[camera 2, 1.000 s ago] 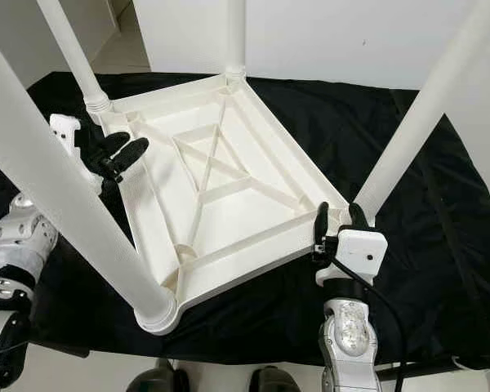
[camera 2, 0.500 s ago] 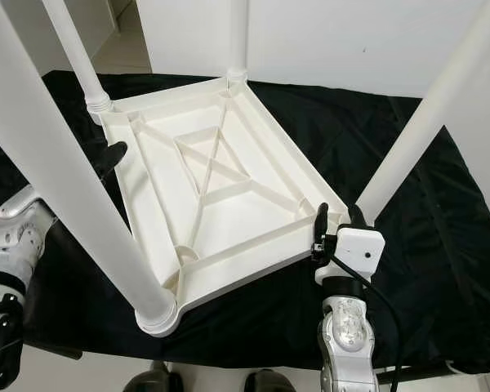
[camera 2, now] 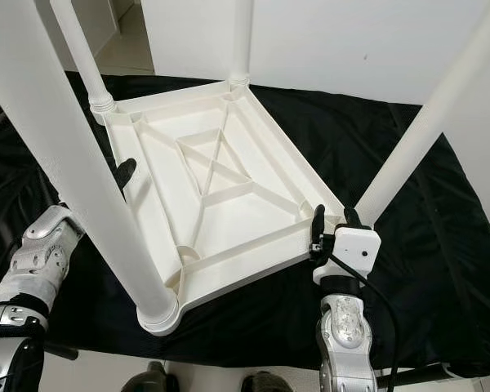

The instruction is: Building children table

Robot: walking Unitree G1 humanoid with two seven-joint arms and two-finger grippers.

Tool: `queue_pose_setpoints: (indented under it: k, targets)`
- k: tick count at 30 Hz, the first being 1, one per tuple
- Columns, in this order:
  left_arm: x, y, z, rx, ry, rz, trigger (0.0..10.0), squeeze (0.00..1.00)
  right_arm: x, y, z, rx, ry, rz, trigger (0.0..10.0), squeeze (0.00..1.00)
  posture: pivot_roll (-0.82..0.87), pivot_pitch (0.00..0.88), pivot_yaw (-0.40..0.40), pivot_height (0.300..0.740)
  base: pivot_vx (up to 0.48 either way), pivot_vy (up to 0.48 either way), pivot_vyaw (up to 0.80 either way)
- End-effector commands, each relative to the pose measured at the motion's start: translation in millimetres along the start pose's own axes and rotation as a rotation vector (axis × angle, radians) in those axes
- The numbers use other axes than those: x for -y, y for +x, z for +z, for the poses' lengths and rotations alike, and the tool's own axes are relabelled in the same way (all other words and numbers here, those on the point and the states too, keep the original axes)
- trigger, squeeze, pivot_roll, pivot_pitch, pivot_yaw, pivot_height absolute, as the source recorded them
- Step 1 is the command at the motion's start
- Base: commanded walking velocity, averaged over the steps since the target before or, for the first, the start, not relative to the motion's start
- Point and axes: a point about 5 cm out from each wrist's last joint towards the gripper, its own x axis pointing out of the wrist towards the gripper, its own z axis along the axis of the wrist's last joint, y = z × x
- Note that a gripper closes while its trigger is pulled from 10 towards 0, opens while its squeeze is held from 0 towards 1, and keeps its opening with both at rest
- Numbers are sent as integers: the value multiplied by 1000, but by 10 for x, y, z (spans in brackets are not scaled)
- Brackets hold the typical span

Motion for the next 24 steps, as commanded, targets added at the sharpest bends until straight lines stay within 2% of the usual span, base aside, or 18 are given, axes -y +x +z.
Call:
queue_pose_setpoints:
  k: [1, 3, 5, 9, 11, 13, 14, 17, 24]
  targets:
    - [23, 16, -4, -16, 49, -70, 10000, 0, 53, 19, -19, 4, -12, -12, 10000, 0, 6, 14, -11, 740, 0, 0, 0]
    - [23, 16, -4, -16, 49, -70, 10000, 0, 53, 19, -19, 4, -12, -12, 10000, 0, 6, 14, -11, 740, 0, 0, 0]
    - [-17, 14, 14, -25, 104, -79, 10000, 0, 44, 22, -22, 6, -12, -11, 10000, 0, 4, 12, -10, 740, 0, 0, 0]
    - [-22, 2, 9, -33, 137, -86, 10000, 0, 32, 17, -23, 7, -14, -6, 10000, 0, 1, 11, -8, 740, 0, 0, 0]
    - [6, -9, 0, -28, 126, -84, 10000, 0, 35, 14, -24, 8, -17, -7, 10000, 0, -4, 8, -3, 740, 0, 0, 0]
    - [130, -29, -27, -11, 86, -95, 10000, 0, 53, 5, -27, 7, -20, -15, 10000, 0, -4, 5, -8, 740, 0, 0, 0]
    - [130, -29, -27, -11, 86, -95, 10000, 0, 53, 5, -27, 7, -20, -15, 10000, 0, -4, 5, -8, 740, 0, 0, 0]
    - [289, -71, -85, -13, 111, -178, 10000, 0, 69, -4, -54, -12, -16, -40, 10000, 0, 3, 5, -18, 740, 0, 0, 0]
    - [266, -66, -56, -18, 193, -227, 10000, 0, 79, -38, -203, -103, -39, -123, 10000, 0, 14, 6, -30, 740, 0, 0, 0]
